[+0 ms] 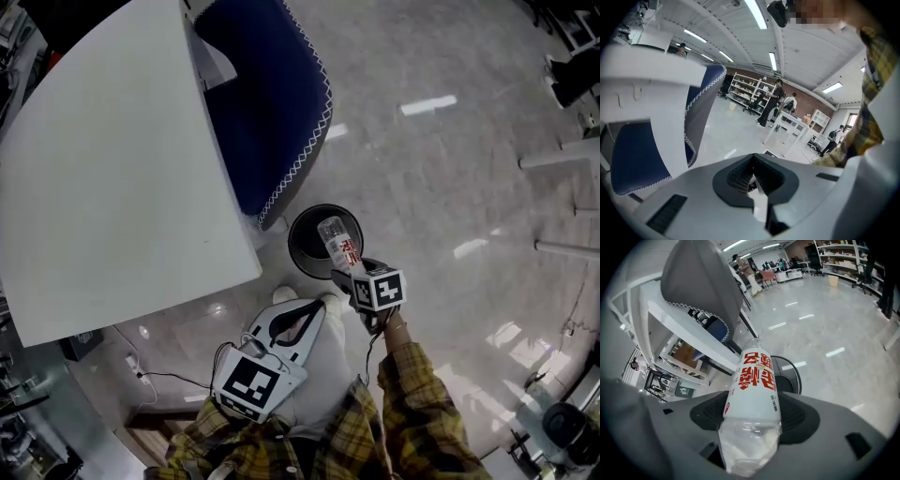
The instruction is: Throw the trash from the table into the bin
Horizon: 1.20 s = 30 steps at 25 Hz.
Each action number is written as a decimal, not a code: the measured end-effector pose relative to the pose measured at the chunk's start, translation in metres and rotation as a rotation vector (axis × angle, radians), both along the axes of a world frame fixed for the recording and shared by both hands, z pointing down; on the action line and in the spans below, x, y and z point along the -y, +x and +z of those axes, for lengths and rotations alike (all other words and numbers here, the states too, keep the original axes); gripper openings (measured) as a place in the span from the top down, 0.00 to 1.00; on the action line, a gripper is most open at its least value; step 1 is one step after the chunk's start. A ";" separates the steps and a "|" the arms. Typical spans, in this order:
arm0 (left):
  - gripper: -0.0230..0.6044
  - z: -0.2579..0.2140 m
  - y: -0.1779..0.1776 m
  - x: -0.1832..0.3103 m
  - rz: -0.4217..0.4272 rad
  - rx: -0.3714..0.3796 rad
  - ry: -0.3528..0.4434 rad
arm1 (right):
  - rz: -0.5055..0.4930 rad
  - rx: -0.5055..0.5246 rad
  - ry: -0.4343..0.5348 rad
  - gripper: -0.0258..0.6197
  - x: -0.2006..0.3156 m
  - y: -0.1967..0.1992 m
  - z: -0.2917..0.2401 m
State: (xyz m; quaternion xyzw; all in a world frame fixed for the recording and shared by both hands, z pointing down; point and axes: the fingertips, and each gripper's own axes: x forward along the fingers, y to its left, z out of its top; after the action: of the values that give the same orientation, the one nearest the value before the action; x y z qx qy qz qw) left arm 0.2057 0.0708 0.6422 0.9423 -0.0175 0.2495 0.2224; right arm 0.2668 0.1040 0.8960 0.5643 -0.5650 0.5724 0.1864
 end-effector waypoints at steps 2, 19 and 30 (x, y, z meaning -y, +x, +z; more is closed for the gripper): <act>0.95 0.023 0.003 0.001 0.002 0.003 -0.010 | 0.005 0.017 -0.021 0.48 0.005 0.001 0.035; 0.95 0.117 -0.006 0.014 -0.006 0.026 -0.003 | -0.097 0.043 -0.214 0.47 0.040 -0.010 0.192; 0.95 0.023 -0.012 -0.007 -0.017 0.008 -0.040 | -0.010 0.043 -0.175 0.47 0.014 -0.002 0.081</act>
State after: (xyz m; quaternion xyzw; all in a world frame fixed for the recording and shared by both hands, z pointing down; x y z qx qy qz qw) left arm 0.1935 0.0775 0.6652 0.9365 -0.0216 0.2518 0.2431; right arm 0.2652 0.0900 0.9771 0.5305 -0.5194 0.6307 0.2256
